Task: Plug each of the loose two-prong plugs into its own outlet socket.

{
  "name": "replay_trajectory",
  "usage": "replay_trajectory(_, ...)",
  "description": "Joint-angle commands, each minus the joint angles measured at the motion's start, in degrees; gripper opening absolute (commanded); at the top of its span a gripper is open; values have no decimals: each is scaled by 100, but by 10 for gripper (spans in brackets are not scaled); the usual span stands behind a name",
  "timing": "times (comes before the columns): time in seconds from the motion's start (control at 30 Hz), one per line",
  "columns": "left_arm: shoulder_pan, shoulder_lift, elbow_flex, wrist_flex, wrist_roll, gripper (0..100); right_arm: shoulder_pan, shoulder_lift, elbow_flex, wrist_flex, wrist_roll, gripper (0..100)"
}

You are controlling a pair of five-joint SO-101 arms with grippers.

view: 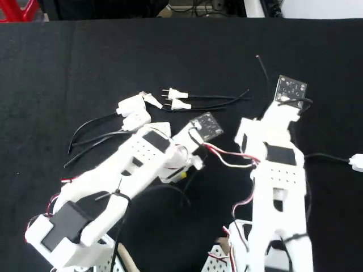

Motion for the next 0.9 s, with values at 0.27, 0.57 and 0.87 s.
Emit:
replay_trajectory(0.27, 127, 141, -40, -211, 387, 327, 176, -1657, 101, 396, 167, 12)
replay_trajectory(0.57, -31, -44, 13, -70, 932, 330, 229, -1745, -242, 1020, 185, 12)
replay_trajectory(0.87, -1024, -2286, 558, 1090, 1143, 333, -202, -1754, -347, 1354, 615, 12)
